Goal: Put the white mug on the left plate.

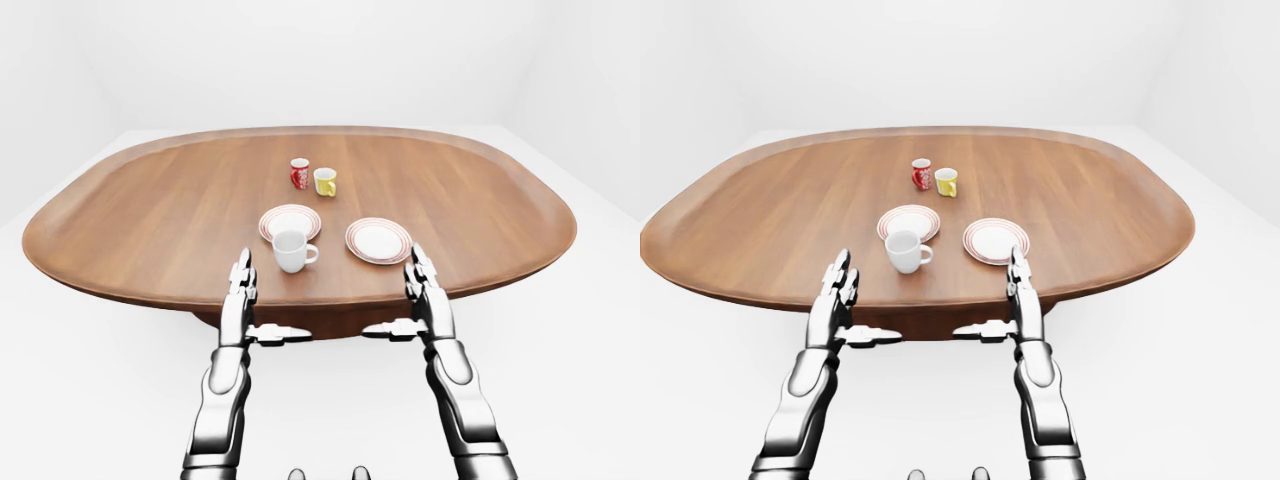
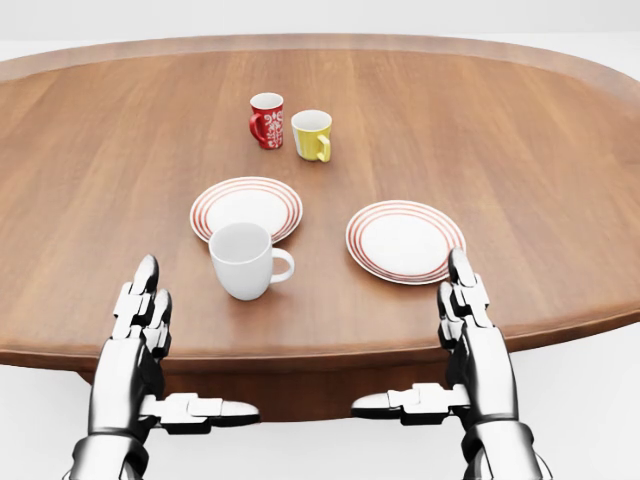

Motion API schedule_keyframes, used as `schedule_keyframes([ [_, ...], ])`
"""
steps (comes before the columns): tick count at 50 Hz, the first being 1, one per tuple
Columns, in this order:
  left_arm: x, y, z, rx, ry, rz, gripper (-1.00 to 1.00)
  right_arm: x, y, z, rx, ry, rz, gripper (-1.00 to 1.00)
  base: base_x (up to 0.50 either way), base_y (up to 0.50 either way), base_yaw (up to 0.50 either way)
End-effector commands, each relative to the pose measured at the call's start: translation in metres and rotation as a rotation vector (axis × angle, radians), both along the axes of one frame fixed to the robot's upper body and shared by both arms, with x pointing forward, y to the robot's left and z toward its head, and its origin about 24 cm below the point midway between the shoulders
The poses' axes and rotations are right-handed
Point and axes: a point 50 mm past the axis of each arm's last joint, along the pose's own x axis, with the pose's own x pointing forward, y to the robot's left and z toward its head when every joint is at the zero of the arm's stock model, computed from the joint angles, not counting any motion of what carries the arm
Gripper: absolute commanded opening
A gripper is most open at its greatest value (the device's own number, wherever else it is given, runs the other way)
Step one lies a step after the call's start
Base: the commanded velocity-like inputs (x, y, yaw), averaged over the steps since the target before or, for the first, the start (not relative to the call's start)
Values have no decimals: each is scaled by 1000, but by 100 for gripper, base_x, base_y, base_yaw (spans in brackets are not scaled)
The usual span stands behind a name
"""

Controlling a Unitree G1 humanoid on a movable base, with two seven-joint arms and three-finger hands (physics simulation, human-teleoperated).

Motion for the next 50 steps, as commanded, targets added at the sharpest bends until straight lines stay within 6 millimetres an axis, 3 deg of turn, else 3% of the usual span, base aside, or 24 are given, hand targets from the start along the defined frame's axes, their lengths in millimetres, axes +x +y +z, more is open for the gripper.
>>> schedule_keyframes([
  [1,-2,2,3,15,-19,-27,100,0,-5,3,29,-4,13,100,0,0,0],
  [6,-4,0,14,17,-40,-39,100,-3,-5,16,22,-31,19,100,0,0,0],
  [8,-7,2,47,47,-143,-43,100,-9,-7,43,36,-141,26,100,0,0,0],
  [9,-21,5,114,-11,-444,-47,100,-24,-8,90,51,-348,37,100,0,0,0],
  [10,-32,8,145,-48,-597,-40,100,-31,-8,109,52,-438,51,100,0,0,0],
  [11,-56,12,190,-107,-842,-55,100,-49,-10,142,71,-600,53,100,0,0,0],
  [12,-66,17,205,-130,-931,-36,100,-54,-12,148,82,-634,45,100,0,0,0],
  [13,-65,17,205,-140,-931,-35,100,-54,-11,147,75,-627,58,100,0,0,0],
  [15,-50,12,181,-103,-787,-41,100,-51,-14,142,74,-603,48,100,0,0,0],
  [16,-50,12,180,-110,-783,-39,100,-50,-14,140,79,-595,45,100,0,0,0],
  [24,-50,12,183,-96,-793,-48,100,-48,-17,137,58,-578,31,100,0,3,0],
  [50,-56,9,185,-120,-812,-84,100,-50,-16,140,59,-593,53,100,0,50,0],
])
